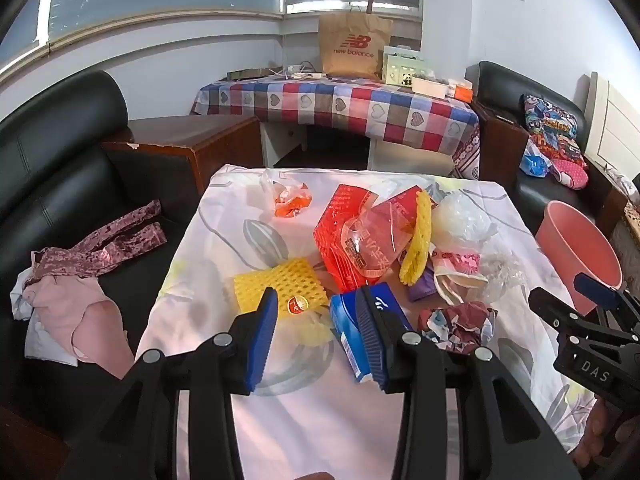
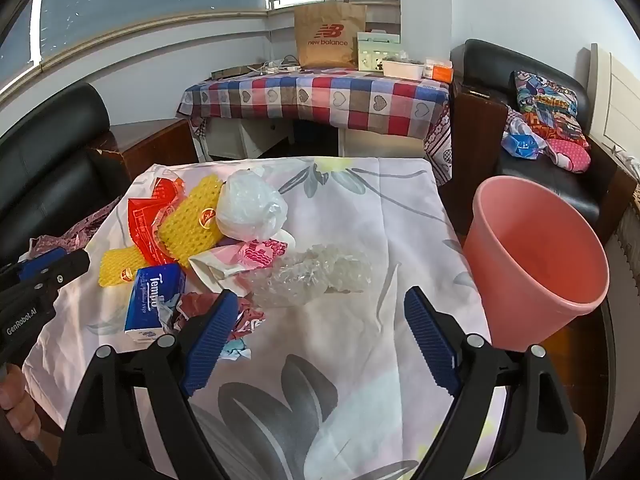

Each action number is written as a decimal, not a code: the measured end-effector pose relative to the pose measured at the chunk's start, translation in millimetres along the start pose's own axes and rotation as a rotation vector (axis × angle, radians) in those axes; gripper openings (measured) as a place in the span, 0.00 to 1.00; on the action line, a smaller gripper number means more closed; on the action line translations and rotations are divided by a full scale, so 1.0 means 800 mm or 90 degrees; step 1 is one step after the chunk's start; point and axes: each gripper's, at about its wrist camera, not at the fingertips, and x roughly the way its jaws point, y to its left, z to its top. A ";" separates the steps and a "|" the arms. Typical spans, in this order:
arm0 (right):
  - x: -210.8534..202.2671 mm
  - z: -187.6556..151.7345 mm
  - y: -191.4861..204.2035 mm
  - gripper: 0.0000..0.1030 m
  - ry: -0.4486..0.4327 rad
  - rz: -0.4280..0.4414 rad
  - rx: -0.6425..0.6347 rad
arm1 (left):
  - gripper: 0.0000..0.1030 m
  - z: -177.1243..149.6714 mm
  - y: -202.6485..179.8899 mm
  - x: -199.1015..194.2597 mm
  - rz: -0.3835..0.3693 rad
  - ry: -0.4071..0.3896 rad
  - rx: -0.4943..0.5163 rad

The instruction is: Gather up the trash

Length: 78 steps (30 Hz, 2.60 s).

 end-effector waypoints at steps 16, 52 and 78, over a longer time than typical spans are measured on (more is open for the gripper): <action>-0.004 -0.001 0.001 0.83 -0.005 -0.002 0.003 | 0.39 0.000 0.000 0.001 0.001 0.004 0.000; -0.011 0.003 -0.005 0.83 -0.010 0.007 0.012 | 0.39 -0.003 0.001 0.001 0.003 0.006 0.000; -0.010 0.003 -0.003 0.83 -0.010 0.006 0.011 | 0.39 -0.001 0.001 0.000 0.004 0.006 0.001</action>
